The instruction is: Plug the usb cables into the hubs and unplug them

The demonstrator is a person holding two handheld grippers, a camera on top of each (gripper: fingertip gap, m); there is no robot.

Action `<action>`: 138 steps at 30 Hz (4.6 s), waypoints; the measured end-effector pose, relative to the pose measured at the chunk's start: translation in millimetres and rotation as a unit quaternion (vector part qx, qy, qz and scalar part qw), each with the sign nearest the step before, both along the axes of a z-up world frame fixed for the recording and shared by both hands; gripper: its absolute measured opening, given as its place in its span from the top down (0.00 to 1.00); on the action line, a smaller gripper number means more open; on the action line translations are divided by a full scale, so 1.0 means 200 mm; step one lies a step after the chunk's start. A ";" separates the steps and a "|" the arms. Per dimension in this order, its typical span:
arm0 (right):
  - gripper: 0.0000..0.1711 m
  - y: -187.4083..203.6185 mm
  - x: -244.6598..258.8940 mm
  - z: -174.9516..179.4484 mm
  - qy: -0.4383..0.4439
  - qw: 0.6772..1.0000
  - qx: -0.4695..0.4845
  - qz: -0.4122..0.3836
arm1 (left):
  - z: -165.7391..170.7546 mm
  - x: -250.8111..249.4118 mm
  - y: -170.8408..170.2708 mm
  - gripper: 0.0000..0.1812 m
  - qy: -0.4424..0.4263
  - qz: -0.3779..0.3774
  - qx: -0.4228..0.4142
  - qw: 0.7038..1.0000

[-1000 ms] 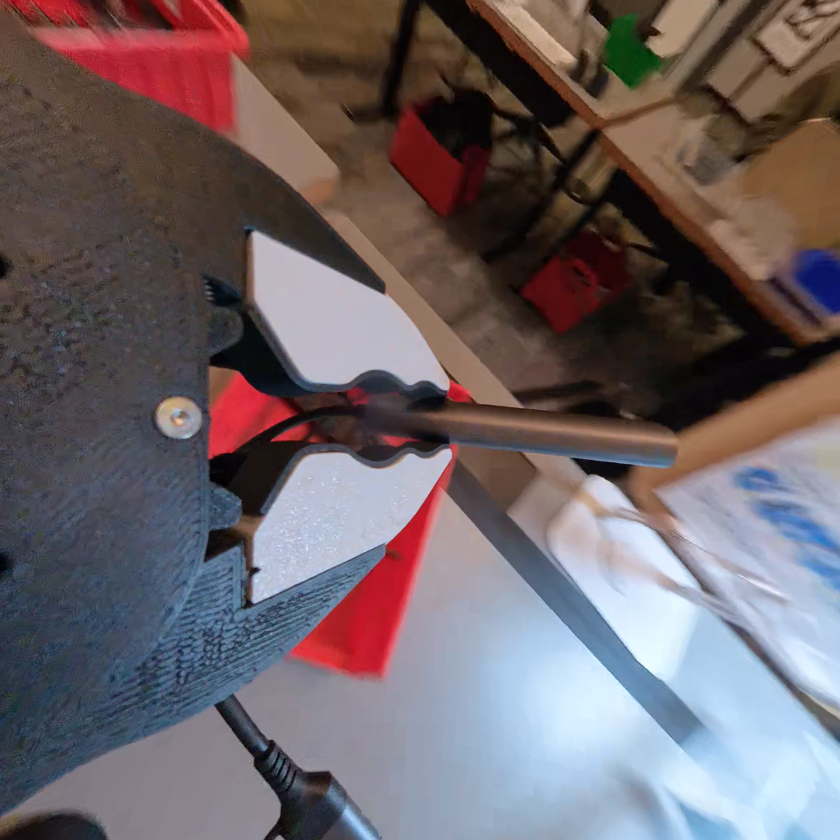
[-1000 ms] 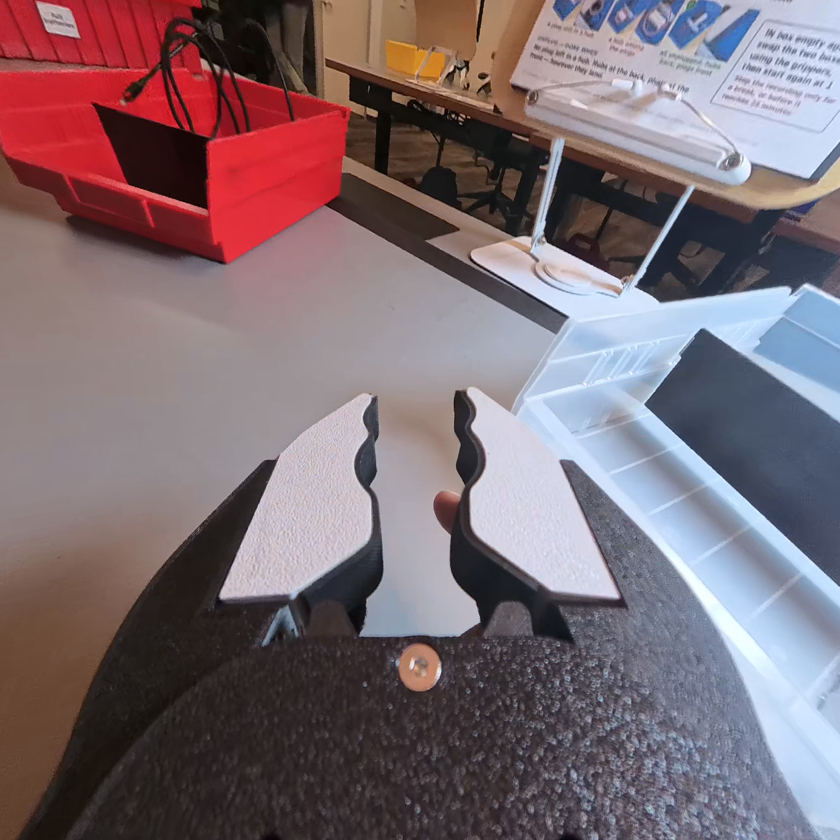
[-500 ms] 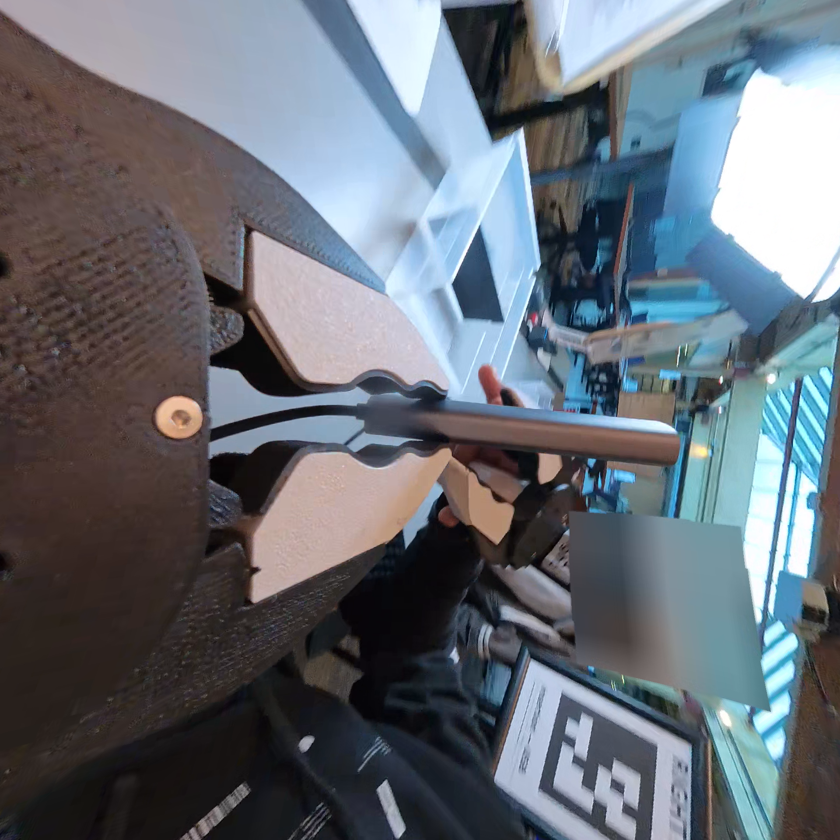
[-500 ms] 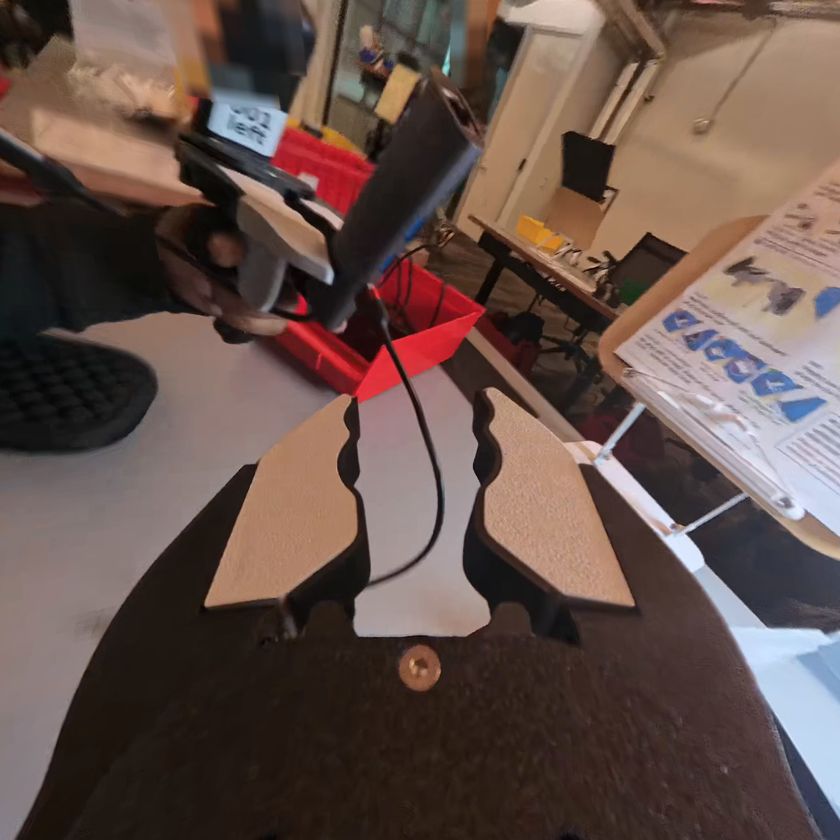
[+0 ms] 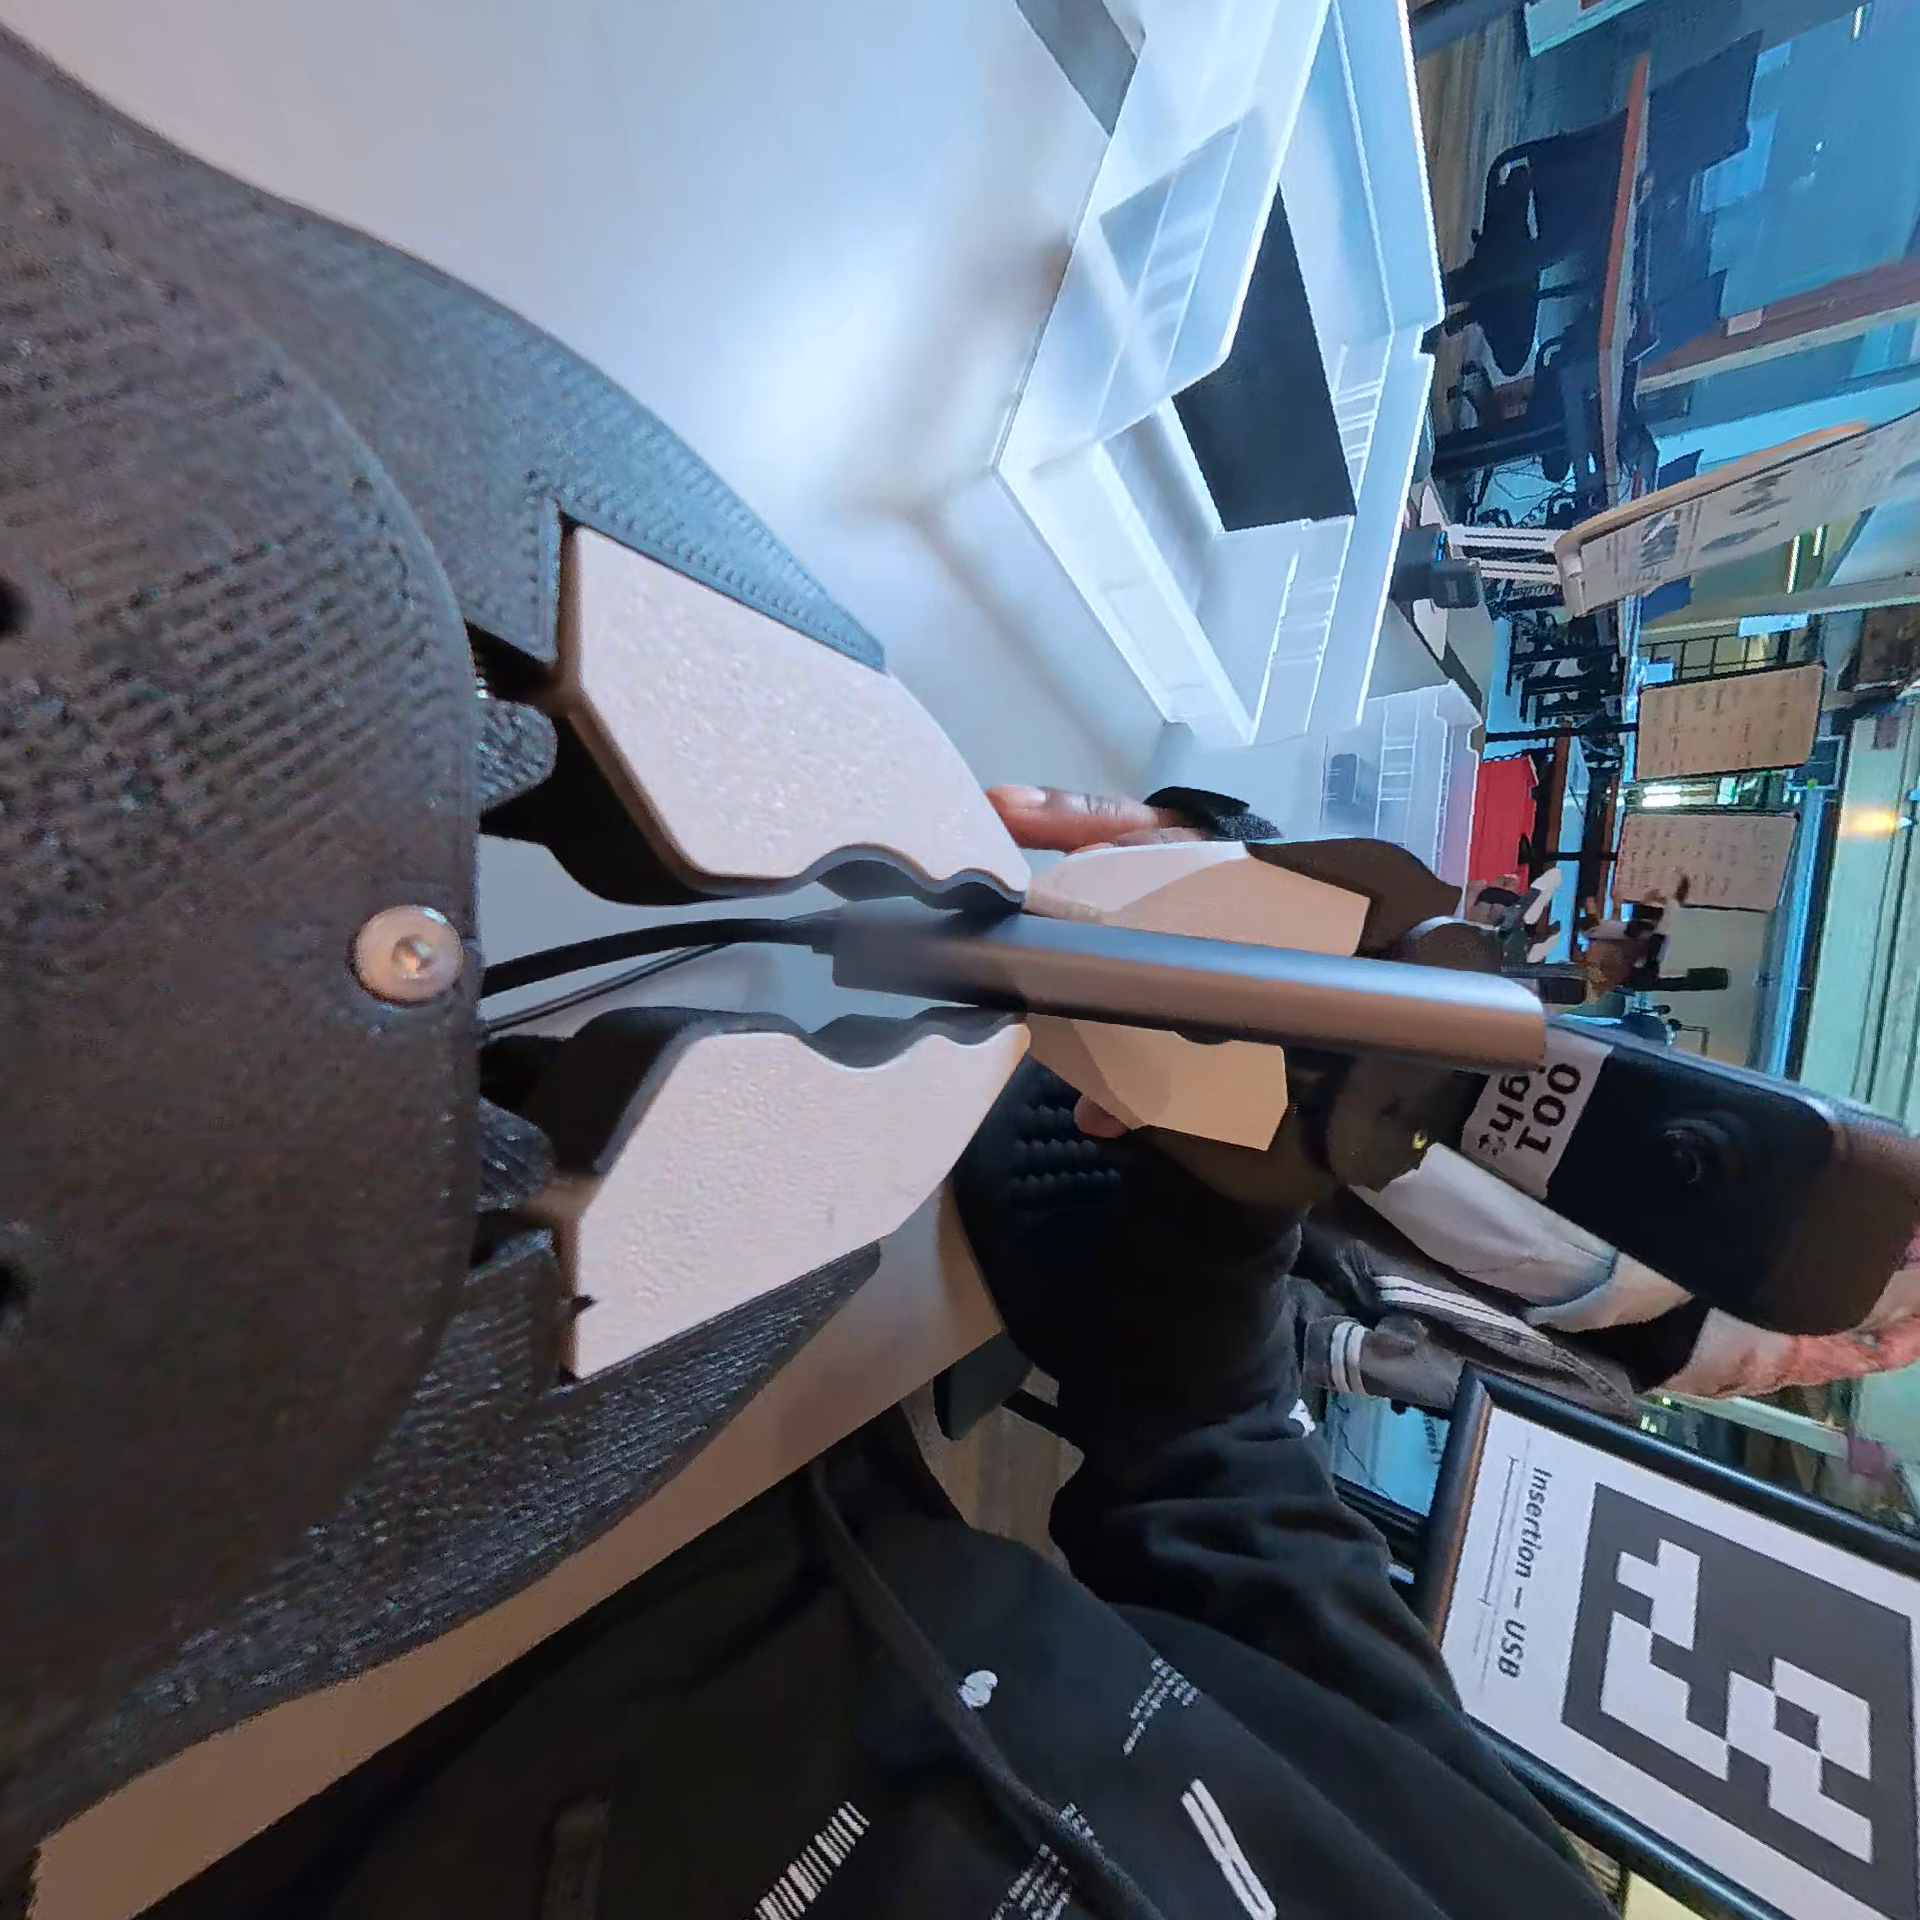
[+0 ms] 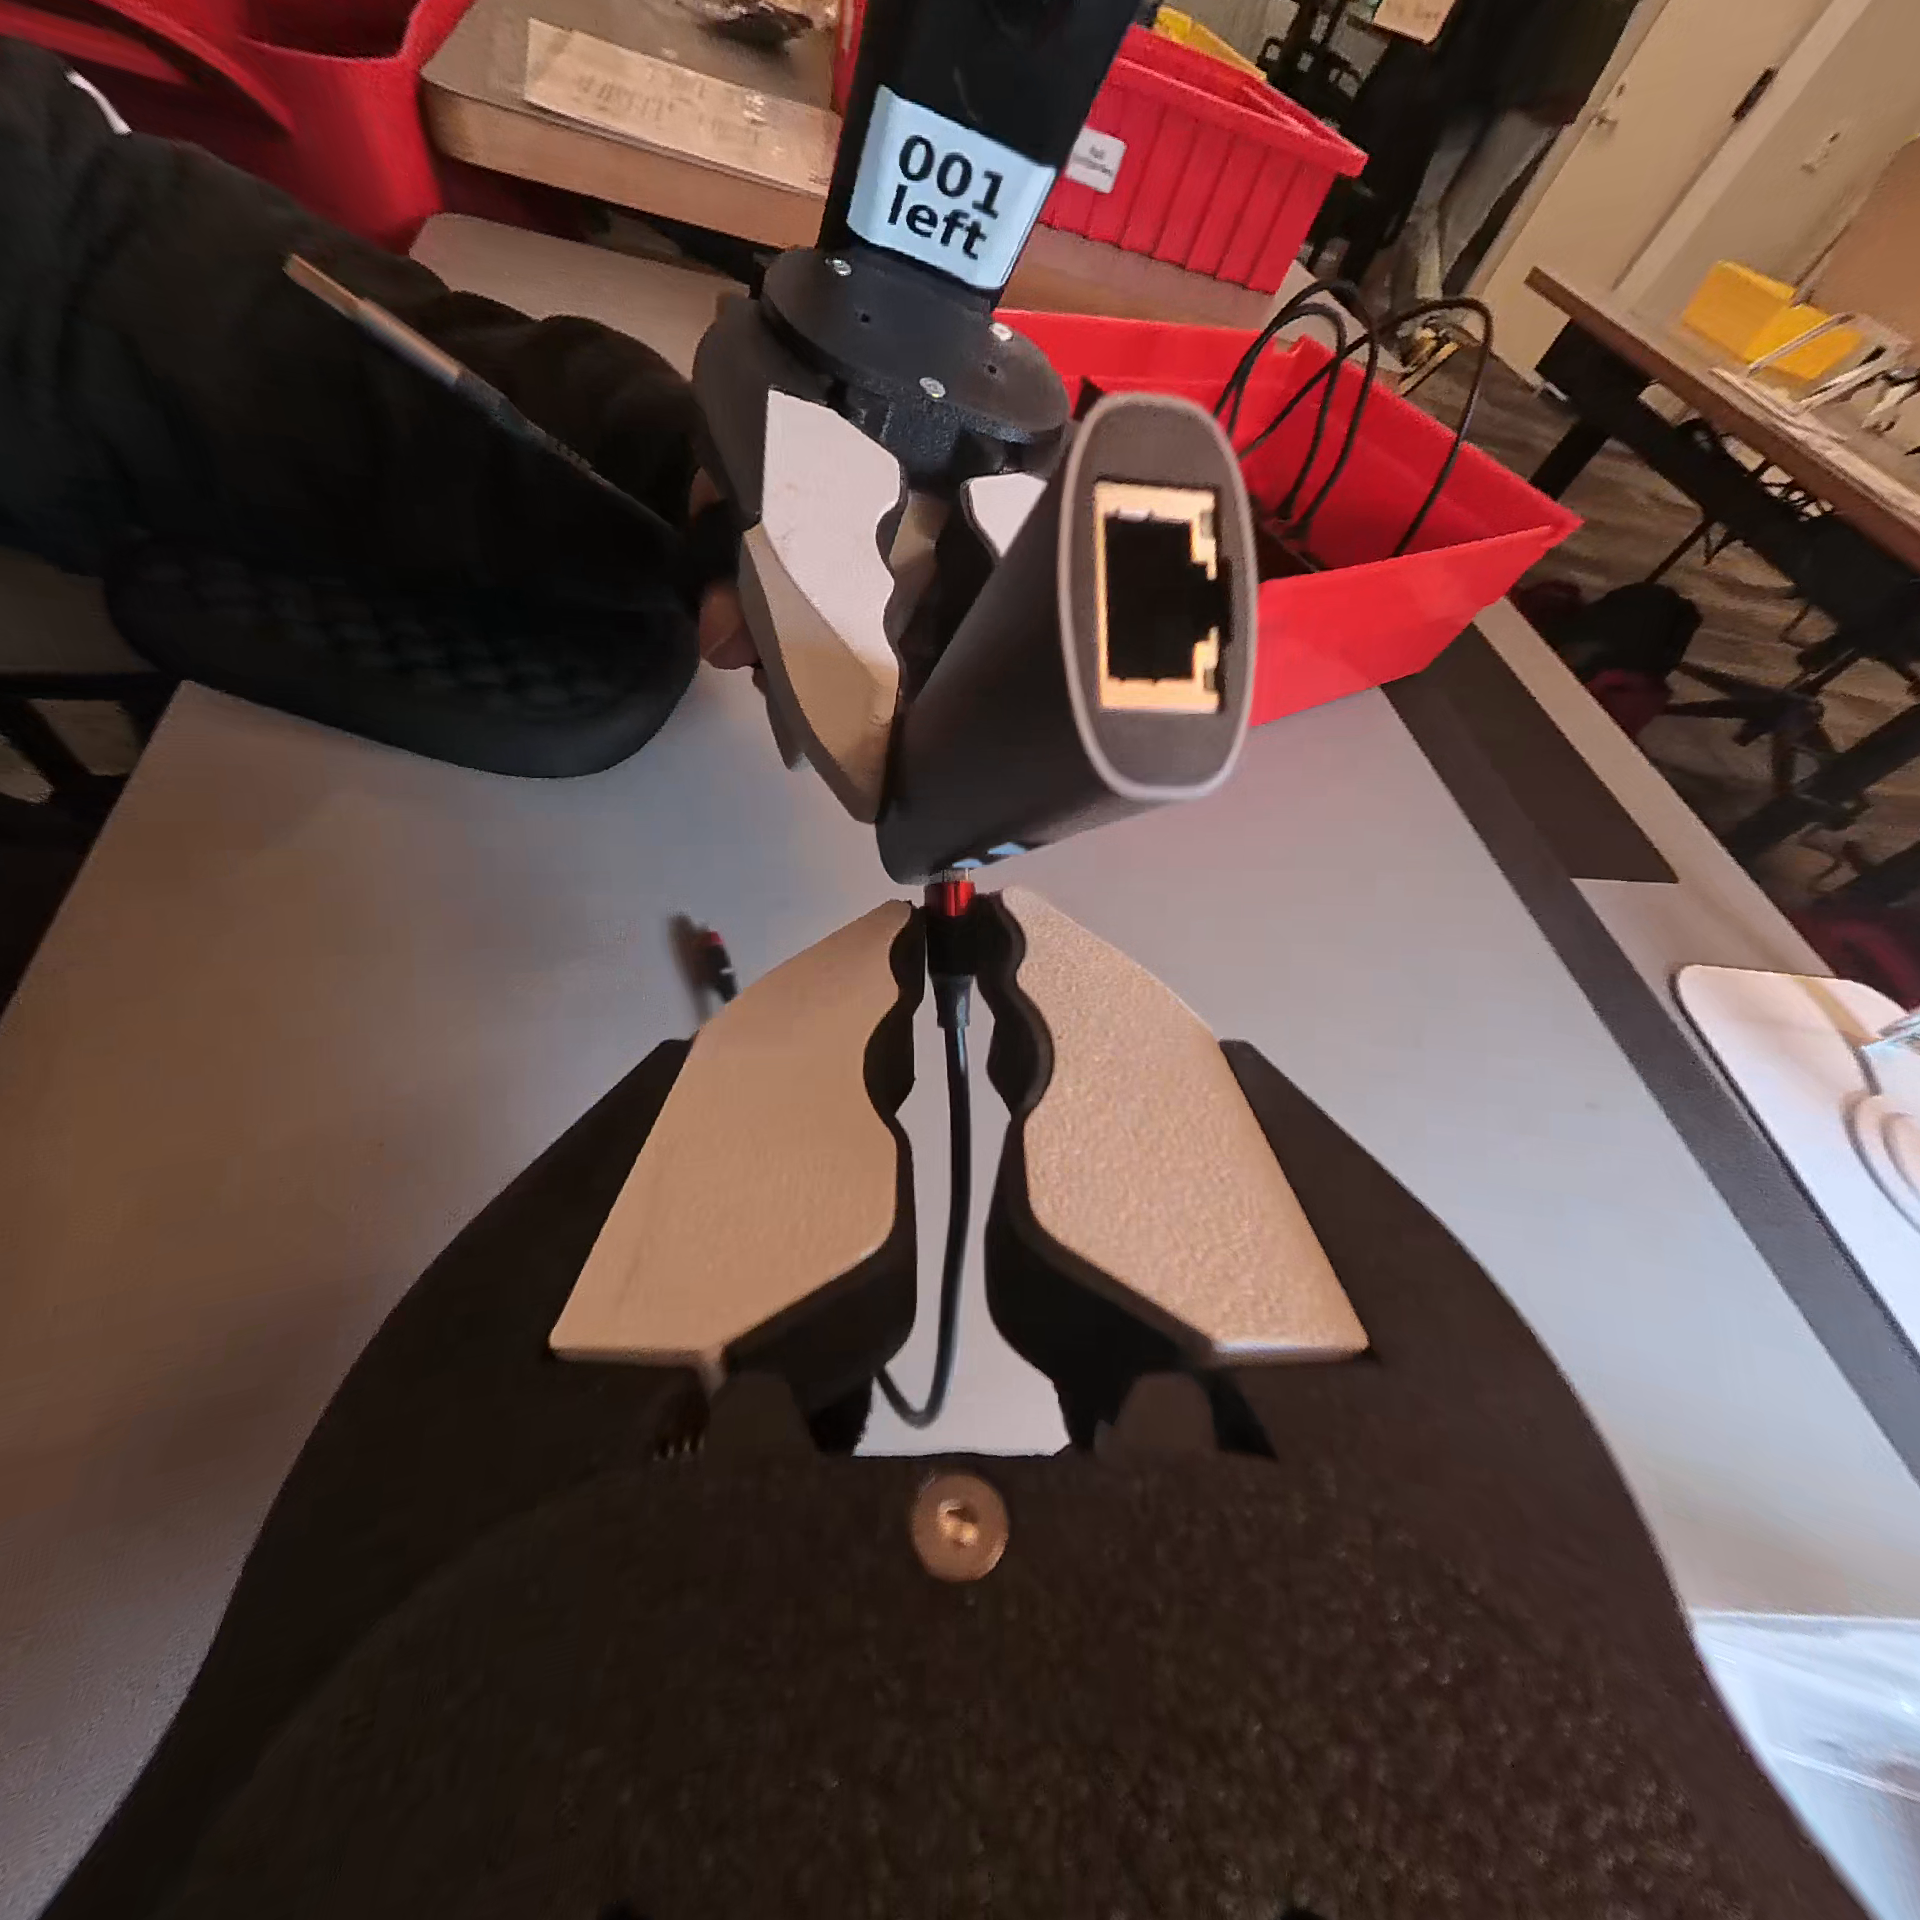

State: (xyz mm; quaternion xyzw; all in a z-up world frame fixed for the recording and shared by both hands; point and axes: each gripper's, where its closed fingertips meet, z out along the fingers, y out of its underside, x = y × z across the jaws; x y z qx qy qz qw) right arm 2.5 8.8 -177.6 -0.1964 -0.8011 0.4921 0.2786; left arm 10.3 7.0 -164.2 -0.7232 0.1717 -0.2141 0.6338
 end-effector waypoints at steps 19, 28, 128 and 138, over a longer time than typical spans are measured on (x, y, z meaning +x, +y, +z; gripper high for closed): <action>0.95 -0.01 -0.02 -0.08 0.075 0.983 0.163 -0.025 | -0.15 -0.06 0.00 0.90 0.354 0.096 -0.055 0.929; 0.95 0.20 -0.01 -0.09 0.068 0.959 0.265 -0.068 | -0.22 -0.19 -0.04 0.90 0.437 0.139 -0.124 0.880; 0.74 1.53 -0.37 0.67 0.108 0.901 -0.142 -0.395 | -0.08 -0.49 -0.07 0.85 0.097 0.290 0.006 0.952; 0.77 0.79 0.02 0.14 0.052 0.914 -0.232 -0.329 | 0.33 -1.21 -0.55 0.83 0.183 0.544 -0.025 0.818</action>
